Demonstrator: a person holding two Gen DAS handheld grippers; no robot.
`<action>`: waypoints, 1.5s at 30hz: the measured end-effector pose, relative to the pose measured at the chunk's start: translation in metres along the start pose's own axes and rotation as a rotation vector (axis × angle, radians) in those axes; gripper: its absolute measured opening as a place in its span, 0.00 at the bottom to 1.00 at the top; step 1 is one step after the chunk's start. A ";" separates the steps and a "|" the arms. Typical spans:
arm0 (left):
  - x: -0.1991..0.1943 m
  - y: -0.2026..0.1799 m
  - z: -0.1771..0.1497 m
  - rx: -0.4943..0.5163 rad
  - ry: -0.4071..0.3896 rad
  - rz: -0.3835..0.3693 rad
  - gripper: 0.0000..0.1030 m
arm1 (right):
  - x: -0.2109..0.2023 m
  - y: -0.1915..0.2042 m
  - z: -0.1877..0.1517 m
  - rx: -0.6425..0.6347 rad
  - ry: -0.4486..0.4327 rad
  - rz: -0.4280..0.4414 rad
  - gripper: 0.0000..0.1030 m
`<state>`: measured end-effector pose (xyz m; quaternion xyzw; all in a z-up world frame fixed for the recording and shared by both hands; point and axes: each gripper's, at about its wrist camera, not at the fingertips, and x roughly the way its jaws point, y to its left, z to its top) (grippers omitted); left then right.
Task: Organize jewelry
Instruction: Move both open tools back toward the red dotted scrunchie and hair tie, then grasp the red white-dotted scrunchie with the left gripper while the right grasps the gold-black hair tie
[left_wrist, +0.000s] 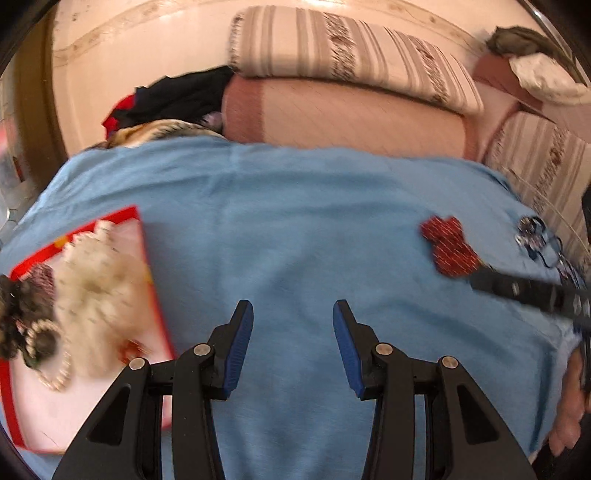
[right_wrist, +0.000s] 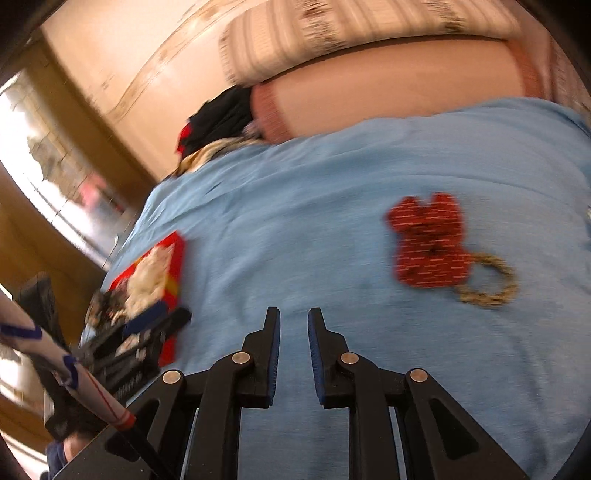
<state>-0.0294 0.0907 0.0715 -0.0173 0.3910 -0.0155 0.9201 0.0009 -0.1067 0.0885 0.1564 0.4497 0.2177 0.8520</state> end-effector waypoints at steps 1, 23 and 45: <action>-0.001 -0.011 -0.005 0.007 0.008 -0.007 0.42 | -0.003 -0.008 0.001 0.022 -0.003 0.006 0.16; 0.039 -0.129 0.033 0.033 0.158 -0.116 0.57 | -0.069 -0.174 0.018 0.396 -0.091 -0.024 0.23; 0.130 -0.161 0.077 0.001 0.264 -0.141 0.64 | -0.031 -0.161 0.026 0.306 -0.018 -0.187 0.06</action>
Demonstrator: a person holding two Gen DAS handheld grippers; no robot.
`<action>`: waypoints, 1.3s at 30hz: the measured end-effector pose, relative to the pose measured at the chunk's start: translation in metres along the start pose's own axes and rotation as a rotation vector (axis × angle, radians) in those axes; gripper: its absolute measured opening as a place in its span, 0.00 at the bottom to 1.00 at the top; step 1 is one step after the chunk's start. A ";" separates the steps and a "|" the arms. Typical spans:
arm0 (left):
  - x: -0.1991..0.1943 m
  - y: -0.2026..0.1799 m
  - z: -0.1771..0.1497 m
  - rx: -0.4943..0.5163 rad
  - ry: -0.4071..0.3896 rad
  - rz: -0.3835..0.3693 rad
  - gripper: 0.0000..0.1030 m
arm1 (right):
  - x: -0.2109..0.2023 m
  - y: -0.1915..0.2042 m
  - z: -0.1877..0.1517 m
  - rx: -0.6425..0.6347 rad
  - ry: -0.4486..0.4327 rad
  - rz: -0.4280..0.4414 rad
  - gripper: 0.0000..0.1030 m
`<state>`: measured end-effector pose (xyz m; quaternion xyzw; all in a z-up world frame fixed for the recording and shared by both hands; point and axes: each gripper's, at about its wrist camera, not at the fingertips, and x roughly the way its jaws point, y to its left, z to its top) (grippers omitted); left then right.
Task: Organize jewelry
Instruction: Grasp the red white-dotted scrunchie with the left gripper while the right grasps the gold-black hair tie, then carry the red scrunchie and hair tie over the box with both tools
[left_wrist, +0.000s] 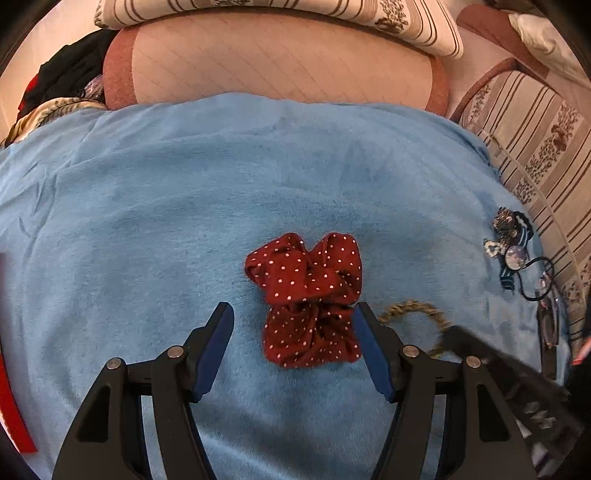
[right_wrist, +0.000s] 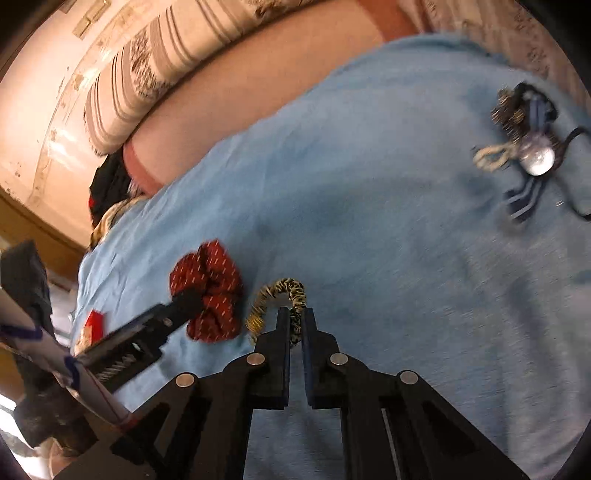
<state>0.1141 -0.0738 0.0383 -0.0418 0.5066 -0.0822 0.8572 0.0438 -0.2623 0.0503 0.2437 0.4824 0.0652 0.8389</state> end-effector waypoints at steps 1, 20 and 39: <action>0.004 -0.001 0.000 0.000 0.004 0.002 0.64 | -0.002 -0.002 0.001 0.006 -0.008 -0.003 0.06; -0.035 0.019 -0.041 0.065 -0.167 0.060 0.10 | -0.017 0.034 -0.003 -0.082 -0.054 0.087 0.06; -0.094 0.090 -0.093 0.038 -0.303 0.060 0.10 | -0.023 0.096 -0.046 -0.268 -0.085 0.207 0.06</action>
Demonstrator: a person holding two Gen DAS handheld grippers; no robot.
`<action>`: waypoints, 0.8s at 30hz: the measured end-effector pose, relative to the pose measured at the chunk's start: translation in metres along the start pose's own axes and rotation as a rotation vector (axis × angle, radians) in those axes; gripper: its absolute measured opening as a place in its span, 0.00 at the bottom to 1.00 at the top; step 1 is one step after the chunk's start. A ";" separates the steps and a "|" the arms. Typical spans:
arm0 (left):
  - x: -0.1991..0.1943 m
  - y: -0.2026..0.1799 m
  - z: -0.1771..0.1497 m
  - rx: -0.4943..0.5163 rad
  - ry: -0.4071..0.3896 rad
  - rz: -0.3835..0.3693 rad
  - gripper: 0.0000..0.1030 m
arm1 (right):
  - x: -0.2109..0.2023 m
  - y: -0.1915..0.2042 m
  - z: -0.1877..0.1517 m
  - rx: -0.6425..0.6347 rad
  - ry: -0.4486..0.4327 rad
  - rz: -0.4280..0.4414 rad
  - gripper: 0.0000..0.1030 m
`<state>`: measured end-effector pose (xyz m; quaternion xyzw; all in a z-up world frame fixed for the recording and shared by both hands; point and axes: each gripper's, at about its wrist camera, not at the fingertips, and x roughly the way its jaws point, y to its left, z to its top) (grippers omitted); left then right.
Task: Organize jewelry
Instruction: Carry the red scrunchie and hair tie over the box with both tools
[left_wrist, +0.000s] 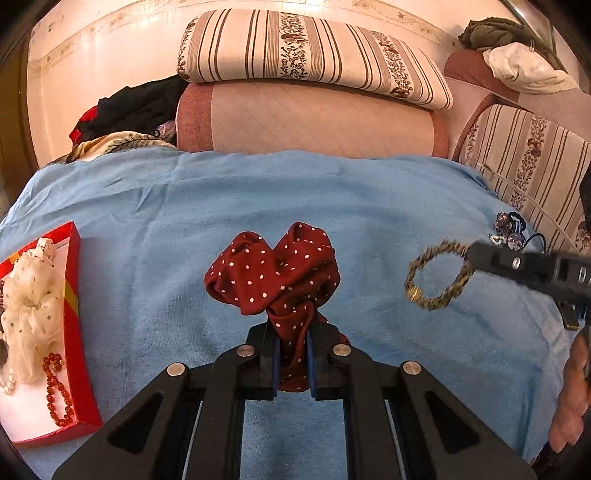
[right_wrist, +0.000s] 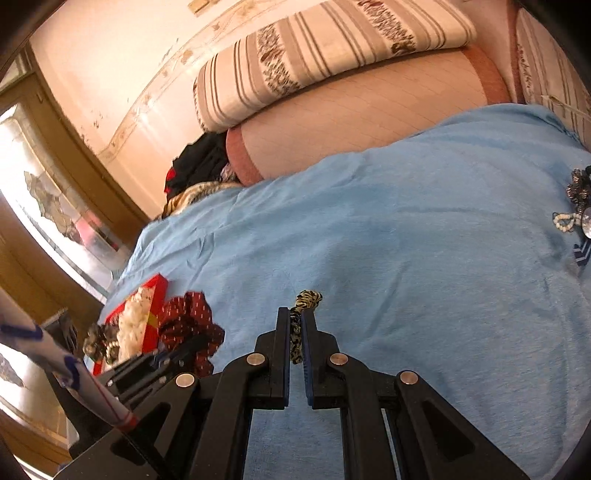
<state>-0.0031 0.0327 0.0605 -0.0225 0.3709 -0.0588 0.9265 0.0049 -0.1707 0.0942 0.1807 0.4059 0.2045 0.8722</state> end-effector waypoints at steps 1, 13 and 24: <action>-0.001 0.002 0.000 -0.002 -0.004 -0.003 0.10 | 0.003 0.002 -0.002 0.000 0.009 0.003 0.06; -0.002 0.016 0.003 -0.020 -0.022 -0.021 0.10 | 0.025 0.023 -0.013 -0.066 0.050 0.011 0.06; 0.001 0.020 0.004 -0.034 -0.015 -0.015 0.10 | 0.024 0.029 -0.015 -0.093 0.046 0.025 0.06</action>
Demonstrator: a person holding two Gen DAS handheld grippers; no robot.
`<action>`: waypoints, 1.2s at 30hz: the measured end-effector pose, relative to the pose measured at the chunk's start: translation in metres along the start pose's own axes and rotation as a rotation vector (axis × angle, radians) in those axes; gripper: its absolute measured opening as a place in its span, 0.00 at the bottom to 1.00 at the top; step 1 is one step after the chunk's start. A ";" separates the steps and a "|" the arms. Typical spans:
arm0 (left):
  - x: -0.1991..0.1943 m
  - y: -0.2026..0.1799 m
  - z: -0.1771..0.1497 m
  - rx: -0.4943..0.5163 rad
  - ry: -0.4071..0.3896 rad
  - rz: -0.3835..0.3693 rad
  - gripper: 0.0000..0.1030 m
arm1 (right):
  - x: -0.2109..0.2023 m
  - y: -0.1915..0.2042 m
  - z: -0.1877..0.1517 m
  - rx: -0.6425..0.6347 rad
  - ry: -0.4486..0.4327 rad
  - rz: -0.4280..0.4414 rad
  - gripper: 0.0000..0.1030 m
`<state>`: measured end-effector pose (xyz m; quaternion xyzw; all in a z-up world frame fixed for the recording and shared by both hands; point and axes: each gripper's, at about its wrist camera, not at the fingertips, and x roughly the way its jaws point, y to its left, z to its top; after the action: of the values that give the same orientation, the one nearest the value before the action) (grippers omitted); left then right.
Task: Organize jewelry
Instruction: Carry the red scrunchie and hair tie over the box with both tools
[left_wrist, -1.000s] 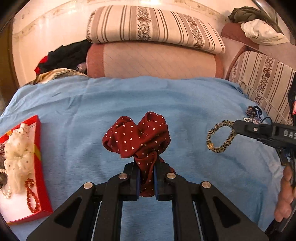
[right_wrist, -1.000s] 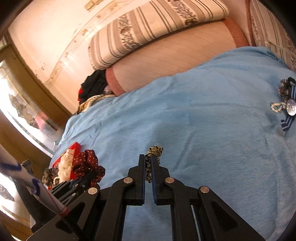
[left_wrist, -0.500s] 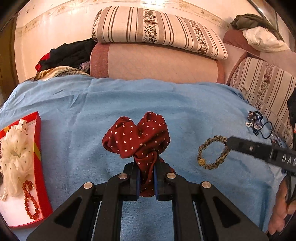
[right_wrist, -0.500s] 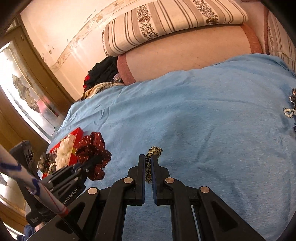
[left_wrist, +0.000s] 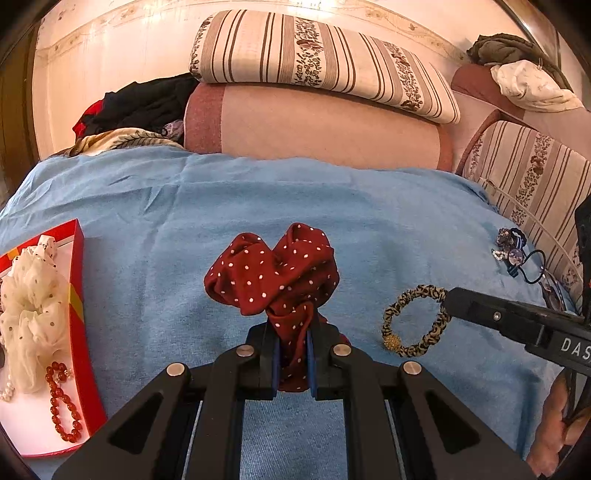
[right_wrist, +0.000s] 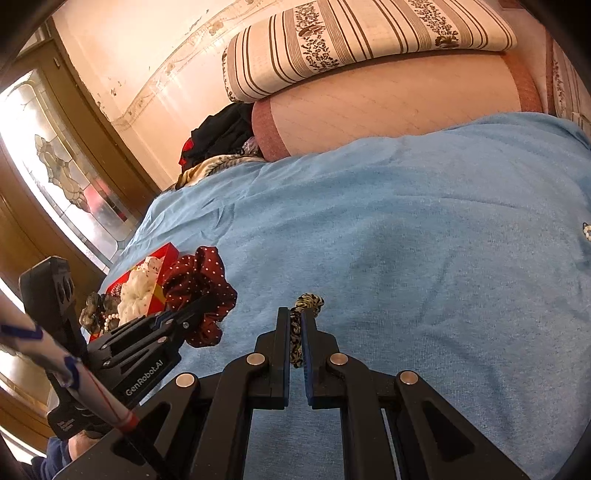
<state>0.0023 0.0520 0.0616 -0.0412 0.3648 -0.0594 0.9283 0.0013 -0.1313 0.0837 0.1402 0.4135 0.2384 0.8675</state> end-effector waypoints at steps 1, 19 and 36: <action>0.000 0.000 0.000 0.000 -0.001 0.002 0.10 | -0.001 0.000 0.000 -0.001 -0.002 -0.001 0.06; -0.018 -0.002 0.000 0.019 -0.021 0.017 0.10 | -0.007 0.017 0.000 0.003 -0.021 0.013 0.06; -0.063 0.030 0.010 -0.022 -0.113 0.044 0.10 | -0.010 0.072 -0.005 -0.029 -0.036 0.010 0.06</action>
<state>-0.0340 0.0913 0.1075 -0.0466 0.3134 -0.0328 0.9479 -0.0294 -0.0755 0.1193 0.1340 0.3938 0.2463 0.8754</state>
